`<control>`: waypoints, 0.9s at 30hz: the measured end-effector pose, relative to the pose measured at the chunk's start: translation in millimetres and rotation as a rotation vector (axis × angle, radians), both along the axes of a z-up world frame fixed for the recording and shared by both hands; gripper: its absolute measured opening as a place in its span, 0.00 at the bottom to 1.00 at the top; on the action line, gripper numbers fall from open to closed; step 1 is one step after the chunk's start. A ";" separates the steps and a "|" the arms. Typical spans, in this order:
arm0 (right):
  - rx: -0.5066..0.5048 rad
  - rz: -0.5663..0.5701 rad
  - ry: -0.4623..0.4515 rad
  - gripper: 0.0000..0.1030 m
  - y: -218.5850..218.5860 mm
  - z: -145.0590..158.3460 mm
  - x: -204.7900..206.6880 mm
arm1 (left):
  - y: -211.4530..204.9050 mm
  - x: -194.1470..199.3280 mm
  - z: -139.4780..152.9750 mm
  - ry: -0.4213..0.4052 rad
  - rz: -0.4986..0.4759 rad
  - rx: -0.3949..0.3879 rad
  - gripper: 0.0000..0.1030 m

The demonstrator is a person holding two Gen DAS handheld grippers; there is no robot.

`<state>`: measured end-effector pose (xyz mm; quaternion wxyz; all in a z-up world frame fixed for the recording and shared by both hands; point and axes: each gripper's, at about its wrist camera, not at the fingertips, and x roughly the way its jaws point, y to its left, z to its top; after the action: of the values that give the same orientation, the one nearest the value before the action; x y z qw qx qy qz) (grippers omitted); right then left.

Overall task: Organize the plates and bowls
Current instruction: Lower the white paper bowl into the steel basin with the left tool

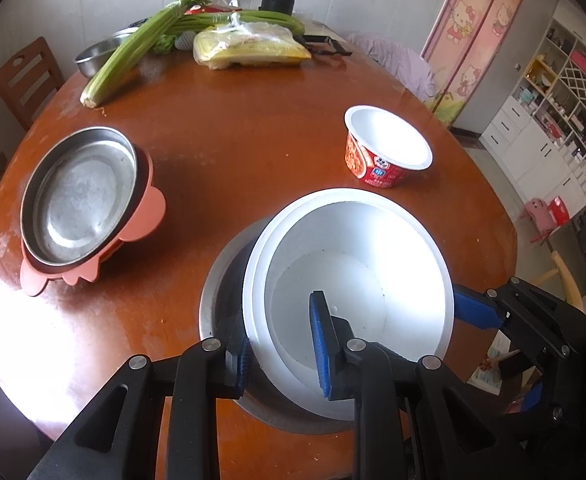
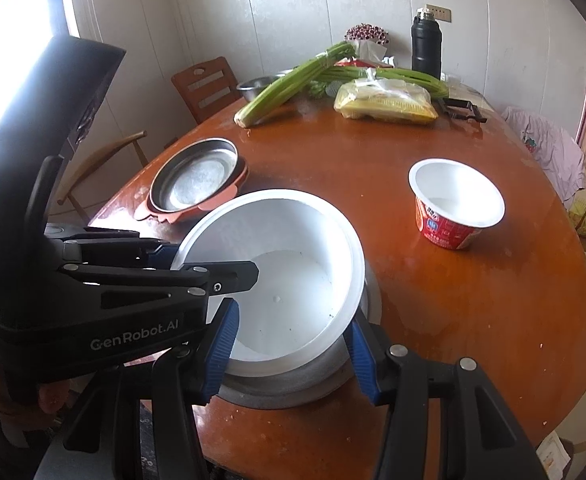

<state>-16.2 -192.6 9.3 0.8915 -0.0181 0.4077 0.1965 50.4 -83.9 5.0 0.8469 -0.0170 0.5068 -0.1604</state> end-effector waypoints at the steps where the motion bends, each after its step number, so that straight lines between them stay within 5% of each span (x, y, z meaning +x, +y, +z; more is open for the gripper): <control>1: -0.001 0.000 0.005 0.51 0.1 -1.4 0.6 | 0.1 0.9 -1.9 0.007 -0.001 0.001 0.24; 27: -0.010 0.002 0.050 0.51 2.6 -21.5 10.2 | -1.3 8.2 -21.9 0.046 0.012 0.030 0.24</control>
<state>-6.0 -190.0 -12.2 0.8808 -0.0179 0.4307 0.1961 58.6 -85.2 -16.9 0.8360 -0.0109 0.5285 -0.1470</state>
